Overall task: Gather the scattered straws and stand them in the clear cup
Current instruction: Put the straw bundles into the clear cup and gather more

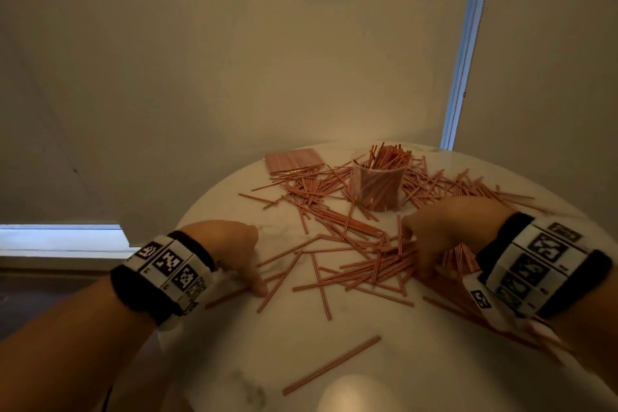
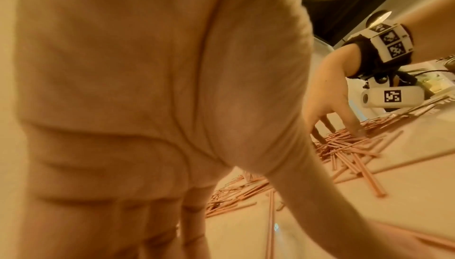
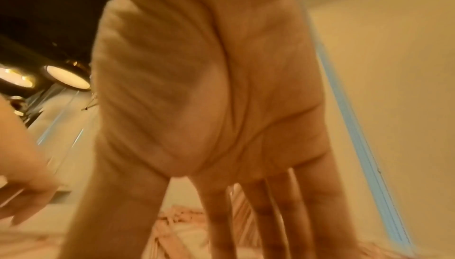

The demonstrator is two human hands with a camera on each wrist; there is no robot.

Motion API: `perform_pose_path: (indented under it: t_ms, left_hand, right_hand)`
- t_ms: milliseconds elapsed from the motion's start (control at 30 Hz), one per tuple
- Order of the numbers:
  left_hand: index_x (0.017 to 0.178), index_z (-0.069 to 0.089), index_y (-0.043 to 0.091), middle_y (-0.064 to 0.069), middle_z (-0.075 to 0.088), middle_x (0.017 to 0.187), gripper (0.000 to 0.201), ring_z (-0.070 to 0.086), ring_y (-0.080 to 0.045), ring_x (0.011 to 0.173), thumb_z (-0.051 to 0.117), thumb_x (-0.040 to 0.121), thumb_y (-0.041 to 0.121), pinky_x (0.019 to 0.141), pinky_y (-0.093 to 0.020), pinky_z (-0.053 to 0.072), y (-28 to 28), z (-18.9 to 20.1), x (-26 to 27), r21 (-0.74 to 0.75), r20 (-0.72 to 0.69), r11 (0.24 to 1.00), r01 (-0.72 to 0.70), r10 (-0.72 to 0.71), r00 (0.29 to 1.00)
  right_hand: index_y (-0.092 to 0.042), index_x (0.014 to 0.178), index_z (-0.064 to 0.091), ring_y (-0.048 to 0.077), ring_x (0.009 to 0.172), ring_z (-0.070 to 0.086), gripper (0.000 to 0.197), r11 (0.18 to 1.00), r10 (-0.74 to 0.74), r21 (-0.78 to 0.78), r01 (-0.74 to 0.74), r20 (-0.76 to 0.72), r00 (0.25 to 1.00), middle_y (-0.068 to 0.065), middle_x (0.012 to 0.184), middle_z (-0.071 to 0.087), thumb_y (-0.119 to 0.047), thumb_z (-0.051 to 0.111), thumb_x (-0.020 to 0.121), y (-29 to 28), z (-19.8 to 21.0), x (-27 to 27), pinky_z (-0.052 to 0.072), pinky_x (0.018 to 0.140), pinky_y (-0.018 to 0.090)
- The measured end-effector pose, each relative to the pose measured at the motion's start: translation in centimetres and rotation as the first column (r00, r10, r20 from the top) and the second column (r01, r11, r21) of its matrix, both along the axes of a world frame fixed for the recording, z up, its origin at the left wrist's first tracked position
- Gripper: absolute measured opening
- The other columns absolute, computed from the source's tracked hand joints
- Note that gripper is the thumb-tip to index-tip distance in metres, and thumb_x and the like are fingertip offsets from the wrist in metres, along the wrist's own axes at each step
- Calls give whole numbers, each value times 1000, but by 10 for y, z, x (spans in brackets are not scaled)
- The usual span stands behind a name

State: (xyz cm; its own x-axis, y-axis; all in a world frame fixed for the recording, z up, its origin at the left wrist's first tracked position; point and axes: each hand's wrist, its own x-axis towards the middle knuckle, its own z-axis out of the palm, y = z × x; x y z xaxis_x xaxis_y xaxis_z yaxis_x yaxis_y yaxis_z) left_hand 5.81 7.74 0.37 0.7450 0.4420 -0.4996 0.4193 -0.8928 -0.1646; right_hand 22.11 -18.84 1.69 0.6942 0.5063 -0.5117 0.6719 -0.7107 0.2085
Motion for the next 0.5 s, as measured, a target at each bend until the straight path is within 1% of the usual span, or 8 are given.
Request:
perform_pose_path:
  t_ms: [100, 200, 233, 300, 333, 400, 433, 500]
  left_hand:
    - [120, 63, 23, 4, 72, 106, 60, 70, -15, 88, 86, 74, 54, 77, -30, 56, -5, -3, -5, -116, 98, 990, 74, -63, 993]
    - [102, 65, 28, 9, 72, 95, 25, 71, -9, 75, 83, 85, 32, 68, -22, 53, -11, -4, -4, -238, 141, 966, 103, -71, 987]
    - [99, 66, 27, 9, 71, 91, 18, 71, -8, 72, 80, 88, 26, 67, -21, 53, -13, -4, -3, -261, 149, 959, 108, -70, 986]
    - [107, 71, 21, 7, 72, 90, 16, 70, -9, 71, 76, 91, 22, 68, -22, 54, -21, -5, -1, -249, 152, 959, 131, -95, 984]
    - [112, 71, 19, 5, 73, 92, 21, 68, -10, 72, 74, 93, 27, 68, -22, 53, -28, -4, 0, -233, 148, 960, 153, -120, 982]
    - [114, 72, 19, 0, 75, 99, 44, 66, -10, 76, 71, 90, 55, 71, -23, 52, -47, -1, -4, -236, 145, 952, 194, -163, 976]
    - [116, 70, 21, 0, 75, 105, 64, 66, -11, 83, 68, 80, 74, 76, -25, 53, -57, -2, -6, -239, 140, 949, 206, -176, 974]
    - [132, 58, 26, 0, 63, 130, 113, 62, -18, 108, 57, 48, 101, 90, -35, 52, -78, -8, -14, -166, 97, 959, 230, -216, 971]
  right_hand:
    - [-19, 120, 68, 21, 103, 63, 48, 993, 59, 106, -59, 8, 998, 2, 116, 67, -43, 77, 79, 4, -5, -4, 54, 89, 37]
    - [-21, 110, 69, 21, 97, 62, 36, 973, 117, 193, -128, 71, 991, 0, 107, 66, -43, 75, 83, 10, -10, -5, 54, 83, 34]
    - [-21, 109, 69, 20, 97, 60, 33, 968, 129, 204, -144, 86, 988, -1, 107, 66, -42, 74, 84, 12, -12, -6, 53, 81, 33]
    - [-21, 109, 68, 20, 96, 59, 30, 966, 145, 197, -165, 111, 983, 0, 109, 65, -40, 73, 86, 16, -13, -5, 48, 77, 31]
    - [-20, 111, 68, 20, 96, 58, 30, 967, 151, 186, -172, 121, 981, 1, 111, 65, -39, 72, 87, 19, -13, -4, 46, 76, 31]
    - [-17, 114, 67, 21, 100, 58, 31, 969, 158, 173, -179, 129, 979, 2, 114, 64, -36, 70, 89, 22, -13, -5, 47, 79, 31]
    - [-16, 114, 67, 22, 102, 59, 31, 968, 160, 172, -181, 133, 978, 3, 115, 64, -35, 69, 90, 23, -13, -5, 48, 81, 31]
    - [-16, 115, 68, 22, 103, 59, 31, 968, 160, 171, -183, 137, 978, 3, 115, 65, -35, 68, 91, 25, -13, -5, 47, 81, 30]
